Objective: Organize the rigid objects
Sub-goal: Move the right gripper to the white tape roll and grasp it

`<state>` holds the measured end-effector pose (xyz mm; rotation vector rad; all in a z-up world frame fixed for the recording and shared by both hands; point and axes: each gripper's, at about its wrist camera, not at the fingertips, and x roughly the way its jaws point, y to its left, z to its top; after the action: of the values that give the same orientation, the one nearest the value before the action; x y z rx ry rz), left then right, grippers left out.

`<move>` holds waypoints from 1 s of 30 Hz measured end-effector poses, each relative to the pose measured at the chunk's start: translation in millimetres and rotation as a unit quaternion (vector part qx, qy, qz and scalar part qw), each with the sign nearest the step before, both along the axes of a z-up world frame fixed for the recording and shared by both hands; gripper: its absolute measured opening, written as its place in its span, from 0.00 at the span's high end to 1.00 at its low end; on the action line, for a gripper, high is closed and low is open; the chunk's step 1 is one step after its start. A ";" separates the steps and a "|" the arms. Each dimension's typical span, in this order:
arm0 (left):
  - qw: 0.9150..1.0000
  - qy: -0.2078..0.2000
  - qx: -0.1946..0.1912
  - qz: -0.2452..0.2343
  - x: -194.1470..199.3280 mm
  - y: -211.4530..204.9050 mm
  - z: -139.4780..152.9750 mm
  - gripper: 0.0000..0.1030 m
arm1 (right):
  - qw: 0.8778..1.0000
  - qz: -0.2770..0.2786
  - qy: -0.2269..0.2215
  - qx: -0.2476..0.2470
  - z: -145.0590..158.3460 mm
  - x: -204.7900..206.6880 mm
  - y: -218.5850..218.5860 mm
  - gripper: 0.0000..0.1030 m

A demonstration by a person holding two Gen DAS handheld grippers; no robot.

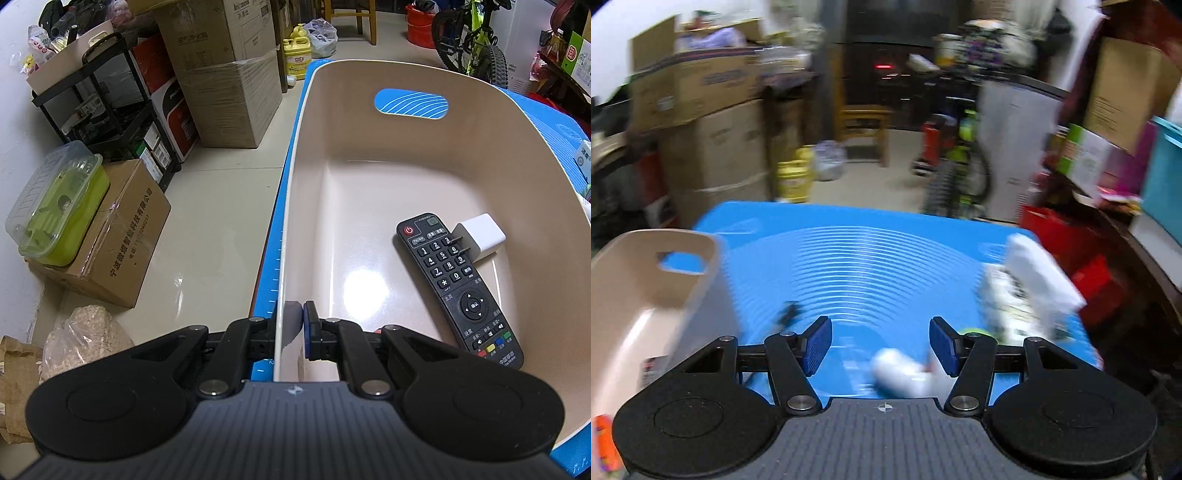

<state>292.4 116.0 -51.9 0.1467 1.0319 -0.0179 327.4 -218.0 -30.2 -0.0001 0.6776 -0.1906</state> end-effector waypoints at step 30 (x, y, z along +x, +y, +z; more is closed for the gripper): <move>1.000 0.000 0.001 -0.001 -0.3 1.0 0.5 0.89 | 0.998 -0.061 -0.017 0.031 -2.5 -2.2 -28.1 0.72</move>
<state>292.1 117.0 -51.4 0.1493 1.0309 -0.0176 325.2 -246.1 -32.7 0.1045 0.6499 -0.2857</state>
